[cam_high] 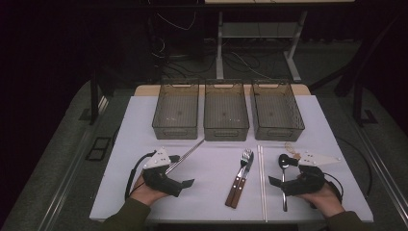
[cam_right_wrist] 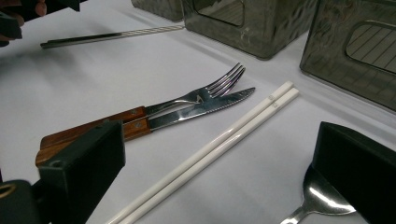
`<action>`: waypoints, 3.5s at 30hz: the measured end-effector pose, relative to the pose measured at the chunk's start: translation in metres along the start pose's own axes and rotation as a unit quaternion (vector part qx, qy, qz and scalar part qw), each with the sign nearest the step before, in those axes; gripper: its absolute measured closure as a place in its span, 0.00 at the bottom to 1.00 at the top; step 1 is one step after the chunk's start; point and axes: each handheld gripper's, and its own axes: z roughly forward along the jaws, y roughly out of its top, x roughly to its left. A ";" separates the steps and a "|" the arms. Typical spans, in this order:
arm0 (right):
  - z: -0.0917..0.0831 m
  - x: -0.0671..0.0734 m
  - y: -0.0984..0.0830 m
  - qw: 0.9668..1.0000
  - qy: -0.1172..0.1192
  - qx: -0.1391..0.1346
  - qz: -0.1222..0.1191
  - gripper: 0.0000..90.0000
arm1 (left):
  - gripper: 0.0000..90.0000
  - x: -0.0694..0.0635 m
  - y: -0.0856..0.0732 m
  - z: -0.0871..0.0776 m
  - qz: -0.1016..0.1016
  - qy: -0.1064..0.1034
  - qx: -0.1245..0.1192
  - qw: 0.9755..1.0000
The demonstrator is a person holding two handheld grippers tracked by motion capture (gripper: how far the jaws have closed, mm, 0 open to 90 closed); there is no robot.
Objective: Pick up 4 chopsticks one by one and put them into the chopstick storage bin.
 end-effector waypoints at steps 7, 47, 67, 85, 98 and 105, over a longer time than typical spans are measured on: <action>-0.001 -0.002 0.000 1.000 0.002 -0.005 -0.002 0.03 | 0.03 0.002 0.002 -0.001 -0.001 0.012 0.006 1.000; 0.001 0.000 -0.002 1.000 0.002 0.007 0.007 0.03 | 0.85 0.049 0.017 0.006 -0.022 0.048 0.059 0.997; 0.002 0.000 -0.002 1.000 0.002 0.009 0.008 0.03 | 0.95 0.066 0.014 0.022 -0.032 0.052 0.110 0.992; 0.001 -0.001 -0.002 1.000 0.001 0.006 0.009 0.03 | 0.95 0.065 0.010 0.021 -0.015 0.061 0.155 0.986; 0.001 -0.001 -0.002 1.000 0.001 0.006 0.008 0.03 | 0.92 0.065 0.008 0.021 -0.022 0.063 0.161 0.985; 0.001 -0.001 -0.002 1.000 0.001 0.005 0.008 0.03 | 0.90 0.064 0.005 0.023 -0.021 0.063 0.168 0.984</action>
